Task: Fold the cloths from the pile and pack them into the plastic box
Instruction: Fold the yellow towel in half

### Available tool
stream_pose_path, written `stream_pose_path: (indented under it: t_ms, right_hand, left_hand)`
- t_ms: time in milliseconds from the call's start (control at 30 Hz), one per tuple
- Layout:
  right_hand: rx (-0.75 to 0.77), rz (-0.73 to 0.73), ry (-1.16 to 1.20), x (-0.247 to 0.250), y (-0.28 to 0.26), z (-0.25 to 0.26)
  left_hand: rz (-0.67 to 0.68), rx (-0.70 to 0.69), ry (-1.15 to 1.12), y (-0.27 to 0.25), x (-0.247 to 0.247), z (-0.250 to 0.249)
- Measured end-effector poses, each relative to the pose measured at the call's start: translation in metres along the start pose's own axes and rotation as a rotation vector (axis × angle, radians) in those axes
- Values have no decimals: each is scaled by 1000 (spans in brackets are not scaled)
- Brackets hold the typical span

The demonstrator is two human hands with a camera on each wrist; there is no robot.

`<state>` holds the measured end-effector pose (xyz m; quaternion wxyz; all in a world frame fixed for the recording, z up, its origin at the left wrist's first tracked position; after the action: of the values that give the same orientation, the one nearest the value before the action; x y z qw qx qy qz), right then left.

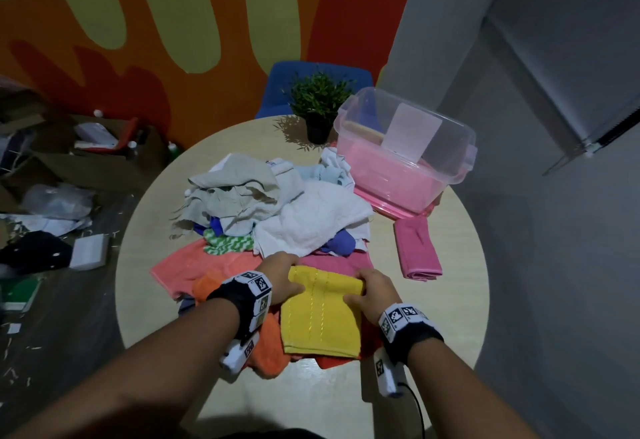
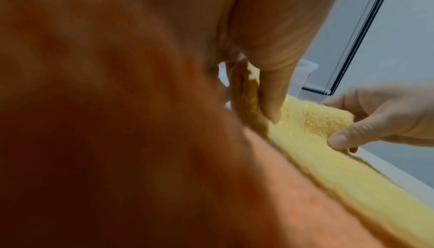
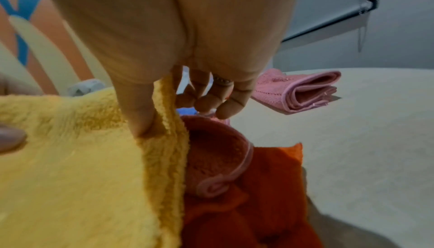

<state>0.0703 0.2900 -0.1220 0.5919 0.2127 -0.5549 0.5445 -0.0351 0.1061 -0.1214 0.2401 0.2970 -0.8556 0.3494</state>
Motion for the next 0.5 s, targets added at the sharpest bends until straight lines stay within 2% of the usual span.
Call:
stream_pose_path:
  t_ms: [100, 233, 300, 400, 500]
  right_hand:
    - [31, -68, 171, 12, -1, -2]
    - [13, -118, 494, 27, -3, -10]
    - [-22, -95, 614, 24, -1, -12]
    - [-79, 5, 441, 2, 2, -22]
    - [-101, 82, 447, -19, 1, -26]
  left_hand:
    - [17, -41, -70, -3, 6, -7]
    - [-73, -68, -453, -6, 14, -3]
    - [-44, -49, -607, -5, 9, 1]
    - [77, 23, -597, -3, -12, 9]
    - [58, 50, -618, -4, -15, 15]
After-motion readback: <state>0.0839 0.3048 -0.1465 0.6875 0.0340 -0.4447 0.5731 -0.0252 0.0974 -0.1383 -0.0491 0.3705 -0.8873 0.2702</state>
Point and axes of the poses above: each hand's wrist, its own y-axis towards the middle knuckle, its own x-axis out of the back of the hand, z = x × y, the point moved 10 cm from there along y, towards the middle knuckle, and after that the axes turned 15 degrees about -y, right-handed, at the moved point
